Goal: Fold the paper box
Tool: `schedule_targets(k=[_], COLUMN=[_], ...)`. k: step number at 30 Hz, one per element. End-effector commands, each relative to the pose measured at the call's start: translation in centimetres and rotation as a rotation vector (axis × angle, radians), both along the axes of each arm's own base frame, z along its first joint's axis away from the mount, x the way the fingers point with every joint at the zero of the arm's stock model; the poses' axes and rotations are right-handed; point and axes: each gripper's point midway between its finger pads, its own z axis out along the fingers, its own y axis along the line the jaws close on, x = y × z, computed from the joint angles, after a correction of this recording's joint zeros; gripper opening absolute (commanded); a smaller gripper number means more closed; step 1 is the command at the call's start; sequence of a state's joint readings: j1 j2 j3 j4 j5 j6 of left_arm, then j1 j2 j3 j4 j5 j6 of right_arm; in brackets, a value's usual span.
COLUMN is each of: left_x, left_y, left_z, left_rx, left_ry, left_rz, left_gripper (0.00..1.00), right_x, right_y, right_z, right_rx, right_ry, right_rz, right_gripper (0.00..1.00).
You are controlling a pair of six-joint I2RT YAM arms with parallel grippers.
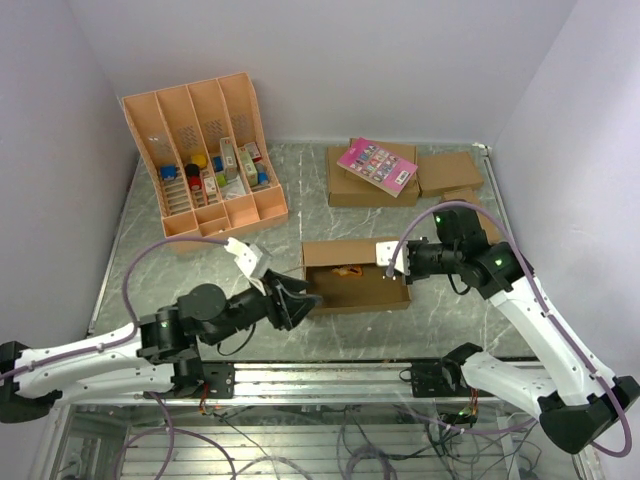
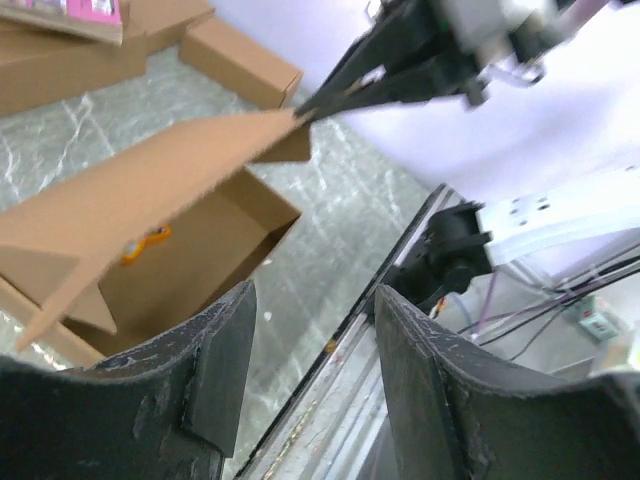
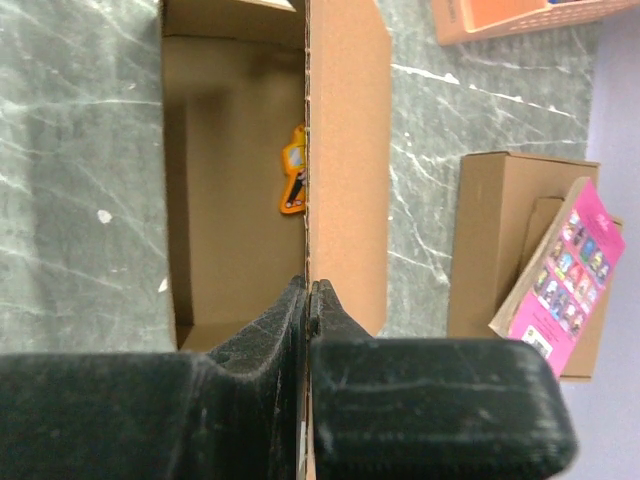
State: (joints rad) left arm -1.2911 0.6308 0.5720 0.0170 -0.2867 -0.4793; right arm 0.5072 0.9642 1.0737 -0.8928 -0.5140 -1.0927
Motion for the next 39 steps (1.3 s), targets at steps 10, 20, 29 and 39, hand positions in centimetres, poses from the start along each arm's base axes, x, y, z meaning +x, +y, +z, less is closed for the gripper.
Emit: schedule_targets(k=[10, 20, 29, 39], left_x=[6.2, 9.9, 9.4, 9.4], left_y=[-3.8, -6.1, -5.3, -4.2], left_z=[3.5, -11.1, -18.1, -20.7], left_rx=[0.155, 0.363, 0.443, 0.476], left_ry=[0.107, 0.395, 0.535, 0.589], left_rz=[0.054, -0.064, -0.068, -0.056], left_gripper=[0.37, 0.24, 0.22, 0.21], right_x=[-5.8, -6.6, -6.5, -7.4], right_y=[-1.7, -2.3, -2.9, -2.5], right_z=[-8.5, -12.1, -14.4, -13.2], right_rx=[-0.112, -0.157, -0.212, -0.204], right_ry=[0.191, 0.271, 0.318, 0.384], right_rz=[0.144, 0.147, 0.127, 0.164], right_gripper=[0.00, 0.03, 0.25, 0.58])
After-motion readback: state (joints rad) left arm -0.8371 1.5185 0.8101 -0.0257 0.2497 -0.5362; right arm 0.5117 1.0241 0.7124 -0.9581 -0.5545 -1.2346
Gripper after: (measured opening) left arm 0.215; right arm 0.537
